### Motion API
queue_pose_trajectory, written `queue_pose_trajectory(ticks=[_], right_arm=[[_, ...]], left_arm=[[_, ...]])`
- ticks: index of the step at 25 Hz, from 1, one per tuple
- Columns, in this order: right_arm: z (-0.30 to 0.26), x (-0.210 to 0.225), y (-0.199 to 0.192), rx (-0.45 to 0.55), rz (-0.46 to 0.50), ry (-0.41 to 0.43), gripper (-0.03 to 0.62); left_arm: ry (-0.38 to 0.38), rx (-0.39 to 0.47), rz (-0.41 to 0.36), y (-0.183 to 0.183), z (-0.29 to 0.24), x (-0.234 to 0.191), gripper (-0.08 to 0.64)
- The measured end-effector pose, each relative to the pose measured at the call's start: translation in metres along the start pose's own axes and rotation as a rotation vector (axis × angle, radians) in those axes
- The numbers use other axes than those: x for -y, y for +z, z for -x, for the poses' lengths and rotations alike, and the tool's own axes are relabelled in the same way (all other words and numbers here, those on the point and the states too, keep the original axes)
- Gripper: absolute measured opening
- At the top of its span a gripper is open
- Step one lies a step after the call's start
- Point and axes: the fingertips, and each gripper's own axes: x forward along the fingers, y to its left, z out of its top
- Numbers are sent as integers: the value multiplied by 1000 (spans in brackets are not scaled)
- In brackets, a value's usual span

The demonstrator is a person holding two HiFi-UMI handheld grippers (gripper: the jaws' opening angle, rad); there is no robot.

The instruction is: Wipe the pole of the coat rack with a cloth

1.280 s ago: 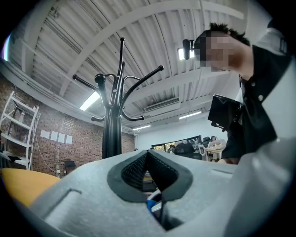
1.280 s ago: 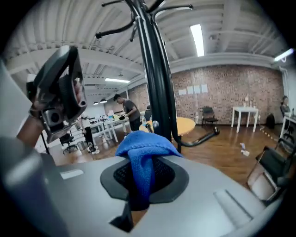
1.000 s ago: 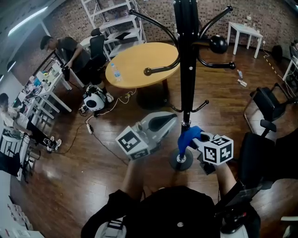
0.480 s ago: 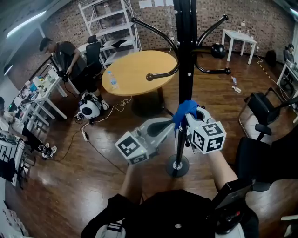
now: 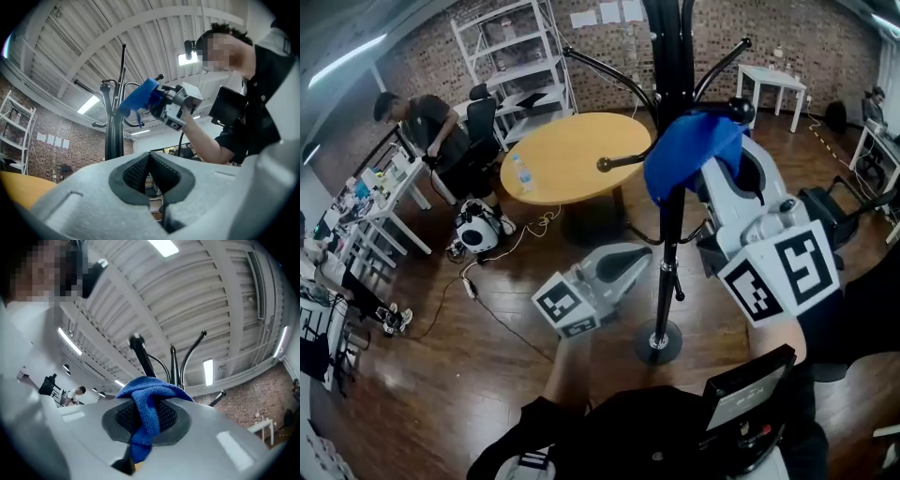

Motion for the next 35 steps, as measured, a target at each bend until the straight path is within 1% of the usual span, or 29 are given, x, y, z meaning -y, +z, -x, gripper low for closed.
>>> queue_pose_trajectory(ticks=[2,4,6,7,9,11,14,17,18,20,21,22,24,26,29,32,35], right_arm=[[16,-18,34,90,22,47,28],[25,-27,54,138,35,62,28],[22,-26,50,135,46,39,28],[17,-20,40,113,46,12,28],[6,-1,3,27,15,-43,28],[1,22,-45,-76,-45,-90,28],[21,37,-120,-205,-159,-123,28],[51,48,-191,-328,-266,-160,28],[60,56,-209,-357,-285,-189,28],[75,74,-238,-387,-290,-248,28],[77,80,-246,-391,-284,-246,28],[74,80,-250,-390,-279,-207,28],[59,69,-248,-374,-280,-57,28],[43,63,-241,-332,-279,80,28],[30,70,-229,-259,-307,254,28],[15,85,-202,-169,-331,362,28],[-7,83,-166,-87,-339,442,28]], left_arm=[[2,2,-4,2,-1,-5,0],[-1,7,-6,5,-1,-8,0],[-10,8,-4,8,3,-7,0],[-17,8,-2,8,6,-5,0],[-32,7,5,8,11,-2,0],[-48,11,10,6,11,3,0],[-58,31,24,2,12,9,0],[-51,50,41,-4,7,4,0],[-45,55,45,-7,4,1,0],[-19,48,48,-13,1,-4,0],[-4,38,45,-17,-1,-6,0],[8,32,39,-18,-6,-8,0],[47,36,22,-16,-23,-11,0],[124,41,-11,-14,-43,-18,0],[261,-26,-86,-25,-79,-25,0],[362,-52,-107,-26,-110,-25,0],[444,-86,-138,-17,-119,-16,0]])
